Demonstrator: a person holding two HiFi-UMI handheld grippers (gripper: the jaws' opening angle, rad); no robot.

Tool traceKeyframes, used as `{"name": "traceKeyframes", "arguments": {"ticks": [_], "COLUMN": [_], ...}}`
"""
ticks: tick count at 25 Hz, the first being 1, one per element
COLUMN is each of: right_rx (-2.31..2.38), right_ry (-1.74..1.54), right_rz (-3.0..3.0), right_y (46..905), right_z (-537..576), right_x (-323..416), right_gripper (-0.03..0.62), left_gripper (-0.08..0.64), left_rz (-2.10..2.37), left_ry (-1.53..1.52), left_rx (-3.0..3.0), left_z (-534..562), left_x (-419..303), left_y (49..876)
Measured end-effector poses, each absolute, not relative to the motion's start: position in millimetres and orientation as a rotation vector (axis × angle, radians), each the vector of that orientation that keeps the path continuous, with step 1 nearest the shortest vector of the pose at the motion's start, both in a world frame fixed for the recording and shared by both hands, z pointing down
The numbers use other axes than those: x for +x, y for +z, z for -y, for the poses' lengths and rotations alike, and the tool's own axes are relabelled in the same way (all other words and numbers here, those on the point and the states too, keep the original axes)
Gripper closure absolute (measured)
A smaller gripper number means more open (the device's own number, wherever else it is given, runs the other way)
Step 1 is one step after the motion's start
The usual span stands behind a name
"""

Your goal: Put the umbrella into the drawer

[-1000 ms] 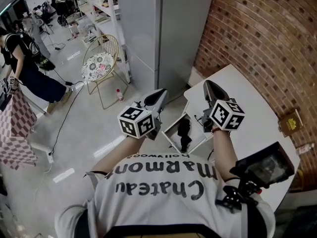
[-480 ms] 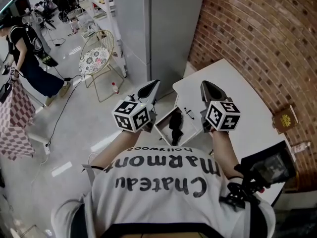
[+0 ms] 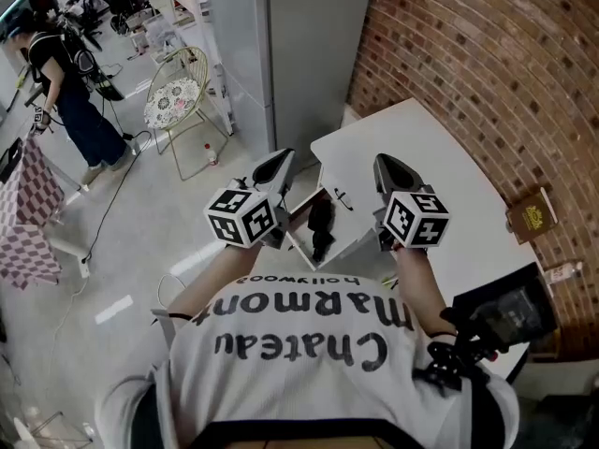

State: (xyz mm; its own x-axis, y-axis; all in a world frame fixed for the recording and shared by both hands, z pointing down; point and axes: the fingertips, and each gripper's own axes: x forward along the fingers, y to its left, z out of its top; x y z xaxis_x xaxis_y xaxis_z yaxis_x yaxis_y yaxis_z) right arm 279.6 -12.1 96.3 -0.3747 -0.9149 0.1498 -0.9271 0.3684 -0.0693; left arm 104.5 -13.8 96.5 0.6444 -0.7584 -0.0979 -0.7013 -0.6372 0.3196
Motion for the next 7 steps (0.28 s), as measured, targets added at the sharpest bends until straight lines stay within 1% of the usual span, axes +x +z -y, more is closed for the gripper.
{"name": "traceKeyframes", "arguments": {"ticks": [7], "right_rx": [1.687], "right_ry": [0.233], "right_rz": [2.516], "right_y": [109.6], "right_z": [-9.6], "right_x": [301.2], "right_gripper": [0.577], "left_gripper": [0.545], "left_rz": [1.21], "left_ry": [-0.321], "left_rx": [2.572], "left_z": [-5.1], "left_x": [120.7], "left_y": [109.4]}}
